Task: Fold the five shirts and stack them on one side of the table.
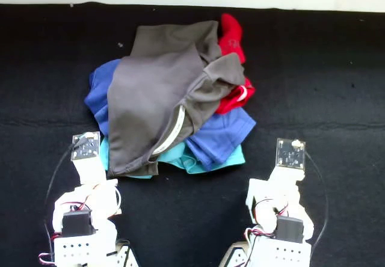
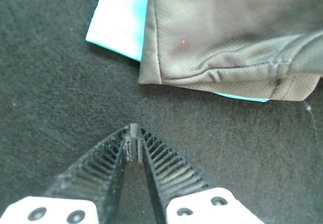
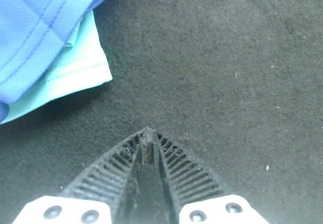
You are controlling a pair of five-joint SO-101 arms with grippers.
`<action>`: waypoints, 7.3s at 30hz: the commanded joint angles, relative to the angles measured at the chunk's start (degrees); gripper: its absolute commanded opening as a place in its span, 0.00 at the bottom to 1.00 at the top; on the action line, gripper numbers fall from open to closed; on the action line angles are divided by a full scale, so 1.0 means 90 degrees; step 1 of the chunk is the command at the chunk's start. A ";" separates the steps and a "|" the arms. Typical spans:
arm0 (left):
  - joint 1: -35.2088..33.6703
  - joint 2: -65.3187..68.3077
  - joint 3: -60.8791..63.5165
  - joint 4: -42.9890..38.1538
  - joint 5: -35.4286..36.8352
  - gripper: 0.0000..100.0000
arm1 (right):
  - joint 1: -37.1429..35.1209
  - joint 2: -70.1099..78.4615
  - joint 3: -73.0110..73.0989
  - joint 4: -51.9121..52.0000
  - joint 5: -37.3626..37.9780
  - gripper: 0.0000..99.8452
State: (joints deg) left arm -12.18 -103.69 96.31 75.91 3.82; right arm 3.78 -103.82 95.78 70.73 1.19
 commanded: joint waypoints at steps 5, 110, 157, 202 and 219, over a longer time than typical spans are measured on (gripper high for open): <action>0.0073 -0.0015 0.0093 0.0029 -0.0039 0.01 | -0.0024 -0.0083 0.0796 0.0054 -0.0059 0.01; 0.0591 1.5556 -1.2283 -0.0098 -0.0332 0.00 | -0.0024 -0.0083 0.0796 0.0054 -0.0059 0.01; -0.5573 1.5731 -2.1162 0.2823 -0.1270 0.29 | -0.0024 -0.0083 0.0796 0.0054 -0.0059 0.01; -0.1070 1.0759 -0.7057 -0.2168 -0.2813 0.01 | -0.0190 -0.0083 0.0806 0.0054 -0.0068 0.01; -0.5875 1.0711 -1.1863 -0.1495 -0.3057 0.01 | -0.0190 -0.0083 0.0806 0.0054 -0.0068 0.01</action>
State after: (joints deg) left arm -60.79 -4.79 -0.22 62.20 -23.43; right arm 2.55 -103.82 95.78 70.73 1.19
